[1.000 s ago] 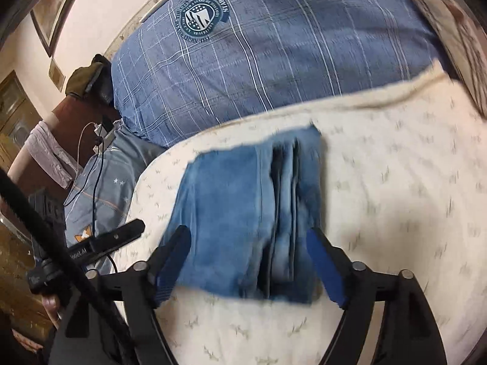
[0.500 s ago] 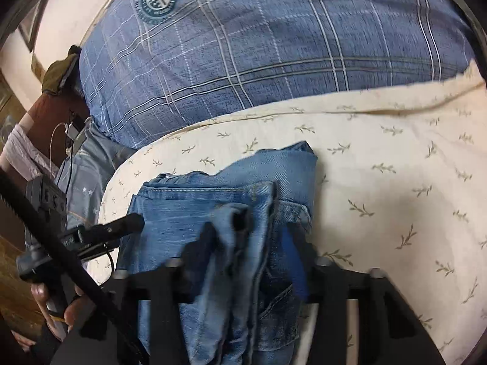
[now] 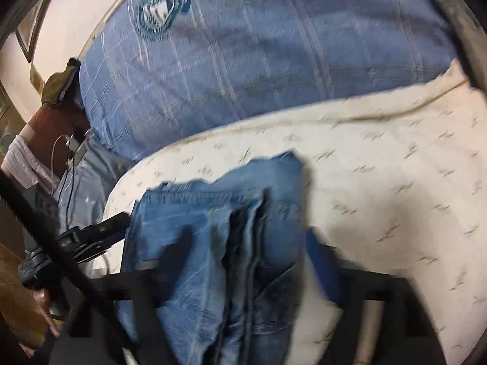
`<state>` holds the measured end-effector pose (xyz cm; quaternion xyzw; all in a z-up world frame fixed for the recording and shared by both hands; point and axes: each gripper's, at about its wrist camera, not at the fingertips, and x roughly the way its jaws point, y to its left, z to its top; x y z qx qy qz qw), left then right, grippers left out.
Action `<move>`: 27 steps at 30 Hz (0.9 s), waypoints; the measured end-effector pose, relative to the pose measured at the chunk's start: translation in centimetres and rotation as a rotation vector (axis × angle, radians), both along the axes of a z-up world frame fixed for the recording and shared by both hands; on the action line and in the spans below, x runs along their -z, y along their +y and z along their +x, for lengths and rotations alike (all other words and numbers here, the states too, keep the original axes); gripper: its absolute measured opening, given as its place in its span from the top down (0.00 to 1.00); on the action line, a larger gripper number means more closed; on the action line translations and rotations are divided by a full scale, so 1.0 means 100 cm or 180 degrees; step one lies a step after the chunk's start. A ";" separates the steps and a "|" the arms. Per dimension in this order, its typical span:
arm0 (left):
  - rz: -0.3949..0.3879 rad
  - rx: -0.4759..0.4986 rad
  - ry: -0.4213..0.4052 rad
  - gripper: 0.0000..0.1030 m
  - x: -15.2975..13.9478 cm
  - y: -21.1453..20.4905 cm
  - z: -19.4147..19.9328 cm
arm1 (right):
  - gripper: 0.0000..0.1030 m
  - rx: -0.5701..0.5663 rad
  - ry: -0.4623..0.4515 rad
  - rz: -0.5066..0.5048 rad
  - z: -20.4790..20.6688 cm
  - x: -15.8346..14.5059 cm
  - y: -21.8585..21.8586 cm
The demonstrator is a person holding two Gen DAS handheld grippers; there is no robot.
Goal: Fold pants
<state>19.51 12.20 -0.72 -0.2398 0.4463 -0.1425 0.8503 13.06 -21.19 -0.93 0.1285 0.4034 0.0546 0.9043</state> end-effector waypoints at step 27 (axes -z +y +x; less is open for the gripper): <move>0.0169 0.0146 0.0339 0.50 0.003 -0.001 -0.014 | 0.17 -0.0053 0.0474 0.0563 0.002 0.022 -0.005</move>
